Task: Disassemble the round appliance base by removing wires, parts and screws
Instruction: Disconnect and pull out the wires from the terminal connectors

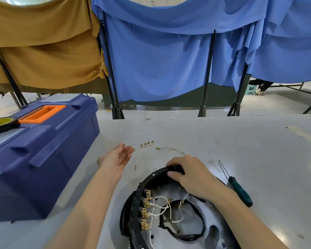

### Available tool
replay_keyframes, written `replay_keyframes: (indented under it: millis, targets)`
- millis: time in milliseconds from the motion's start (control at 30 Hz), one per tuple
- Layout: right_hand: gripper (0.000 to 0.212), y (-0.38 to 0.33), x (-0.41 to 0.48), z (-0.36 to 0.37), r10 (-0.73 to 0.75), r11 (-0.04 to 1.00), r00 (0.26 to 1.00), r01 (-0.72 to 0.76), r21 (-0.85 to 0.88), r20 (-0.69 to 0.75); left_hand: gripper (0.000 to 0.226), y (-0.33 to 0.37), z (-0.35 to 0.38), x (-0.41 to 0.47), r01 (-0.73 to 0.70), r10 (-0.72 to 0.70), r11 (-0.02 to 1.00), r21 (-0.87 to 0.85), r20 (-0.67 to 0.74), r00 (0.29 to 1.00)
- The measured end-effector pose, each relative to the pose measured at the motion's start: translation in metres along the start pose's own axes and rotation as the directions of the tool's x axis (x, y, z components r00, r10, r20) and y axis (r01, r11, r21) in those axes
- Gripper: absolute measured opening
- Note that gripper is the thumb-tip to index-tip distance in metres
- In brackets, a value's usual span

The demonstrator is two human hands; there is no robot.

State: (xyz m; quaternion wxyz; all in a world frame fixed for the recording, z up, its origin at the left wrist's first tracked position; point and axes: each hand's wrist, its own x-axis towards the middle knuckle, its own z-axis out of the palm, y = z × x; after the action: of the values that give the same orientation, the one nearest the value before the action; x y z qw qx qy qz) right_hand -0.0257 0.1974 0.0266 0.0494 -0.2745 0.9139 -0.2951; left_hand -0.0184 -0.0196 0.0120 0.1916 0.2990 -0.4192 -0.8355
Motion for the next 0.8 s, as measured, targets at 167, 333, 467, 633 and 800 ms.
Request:
replay_keyframes:
  millis: [167,333,467,633,800]
  targets:
    - [0.033,0.004,-0.001,0.002,-0.001,0.998,1.000,0.002,-0.059,0.024,0.011,-0.008,0.010,0.034,-0.012,0.015,0.999,0.047,-0.069,0.998]
    - [0.035,0.006,-0.002,0.003,-0.028,0.994,0.999,0.030,-0.102,0.024,0.016,-0.014,0.027,0.057,-0.045,0.058,0.990,0.132,-0.095,0.994]
    - [0.034,0.007,-0.002,0.003,-0.036,0.994,0.999,0.037,-0.100,0.021,0.018,-0.018,0.027,0.068,-0.098,0.106,0.950,0.296,-0.010,0.994]
    - [0.034,0.006,-0.003,0.003,-0.045,0.994,0.999,0.046,-0.097,0.015,0.033,-0.018,0.013,0.074,-0.176,0.147,0.823,0.540,0.096,0.984]
    - [0.034,0.007,-0.003,0.003,-0.044,0.995,0.999,0.045,-0.087,0.016,0.053,-0.017,-0.001,0.060,-0.259,0.230,0.479,0.839,0.165,0.959]
